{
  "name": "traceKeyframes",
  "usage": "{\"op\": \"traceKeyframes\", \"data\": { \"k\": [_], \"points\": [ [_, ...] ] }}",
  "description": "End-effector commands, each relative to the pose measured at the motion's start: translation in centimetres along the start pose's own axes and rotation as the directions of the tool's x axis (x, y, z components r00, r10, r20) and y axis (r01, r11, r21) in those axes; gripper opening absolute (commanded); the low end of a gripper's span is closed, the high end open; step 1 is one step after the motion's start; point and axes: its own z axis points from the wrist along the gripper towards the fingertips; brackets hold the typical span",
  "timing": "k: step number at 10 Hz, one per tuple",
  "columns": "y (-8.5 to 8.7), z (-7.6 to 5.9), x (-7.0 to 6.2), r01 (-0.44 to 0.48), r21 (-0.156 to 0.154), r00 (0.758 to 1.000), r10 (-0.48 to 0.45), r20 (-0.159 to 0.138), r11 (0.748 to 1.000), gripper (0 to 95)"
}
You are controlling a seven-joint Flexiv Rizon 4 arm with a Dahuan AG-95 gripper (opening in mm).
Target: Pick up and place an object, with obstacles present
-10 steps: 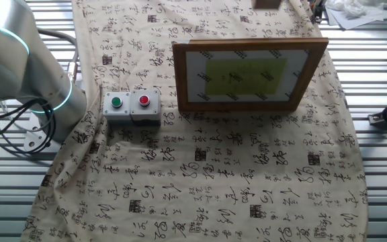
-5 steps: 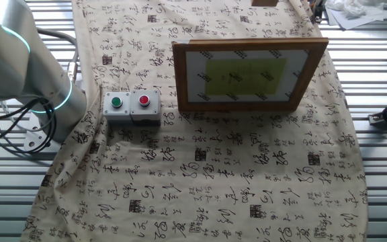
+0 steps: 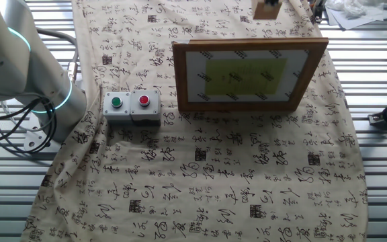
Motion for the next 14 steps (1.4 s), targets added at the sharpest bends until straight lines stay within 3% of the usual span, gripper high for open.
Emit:
{"op": "traceKeyframes", "data": {
  "k": [1, 8, 11, 14],
  "points": [
    [0.07, 1.08, -0.28, -0.004, 0.003, 1.0, 0.004, 0.005, 1.0, 0.0],
    [0.1, 1.12, -0.31, 0.016, 0.007, 1.0, -0.016, 0.004, 1.0, 0.0],
    [0.1, 1.12, -0.31, 0.114, 0.01, 0.993, -0.114, 0.021, 0.993, 0.0],
    [0.1, 1.12, -0.31, 0.167, 0.016, 0.986, -0.167, 0.002, 0.986, 0.0]
  ]
}}
